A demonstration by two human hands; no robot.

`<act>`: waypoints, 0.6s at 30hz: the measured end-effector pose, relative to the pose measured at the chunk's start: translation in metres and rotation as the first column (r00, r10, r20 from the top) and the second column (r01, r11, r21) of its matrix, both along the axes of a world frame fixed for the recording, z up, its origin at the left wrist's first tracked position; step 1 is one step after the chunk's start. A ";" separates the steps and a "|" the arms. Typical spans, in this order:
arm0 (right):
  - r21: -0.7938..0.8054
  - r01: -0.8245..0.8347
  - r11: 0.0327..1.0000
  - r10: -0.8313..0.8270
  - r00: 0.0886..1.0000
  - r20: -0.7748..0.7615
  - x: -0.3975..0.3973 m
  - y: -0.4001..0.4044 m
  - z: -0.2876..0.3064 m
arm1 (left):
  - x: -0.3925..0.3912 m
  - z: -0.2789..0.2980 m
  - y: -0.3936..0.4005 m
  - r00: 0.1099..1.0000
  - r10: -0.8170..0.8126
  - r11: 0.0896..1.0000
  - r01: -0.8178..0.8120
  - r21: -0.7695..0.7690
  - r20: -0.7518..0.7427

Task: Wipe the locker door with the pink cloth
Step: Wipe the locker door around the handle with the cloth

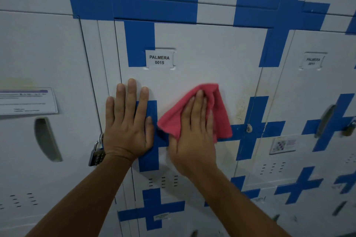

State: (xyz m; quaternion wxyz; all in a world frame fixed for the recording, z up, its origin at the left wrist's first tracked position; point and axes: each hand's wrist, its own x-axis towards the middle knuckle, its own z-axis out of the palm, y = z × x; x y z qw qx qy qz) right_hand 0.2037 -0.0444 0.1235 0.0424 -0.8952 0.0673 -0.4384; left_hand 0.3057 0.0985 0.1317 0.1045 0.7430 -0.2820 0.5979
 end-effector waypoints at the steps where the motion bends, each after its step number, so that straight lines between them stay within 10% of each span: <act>1: 0.000 -0.006 1.000 0.006 1.000 0.017 0.003 -0.001 0.013 | 0.000 0.000 0.000 1.000 0.000 1.000 0.000 -0.002 -0.002; 13: 0.019 0.006 1.000 0.000 0.944 -0.331 0.002 0.012 -0.136 | 0.001 0.000 -0.002 0.999 0.029 1.000 -0.028 -0.008 0.020; 18: -0.257 -0.211 0.943 0.146 0.957 -0.249 -0.010 -0.009 -0.120 | -0.001 0.000 -0.002 1.000 0.028 1.000 -0.027 -0.009 0.014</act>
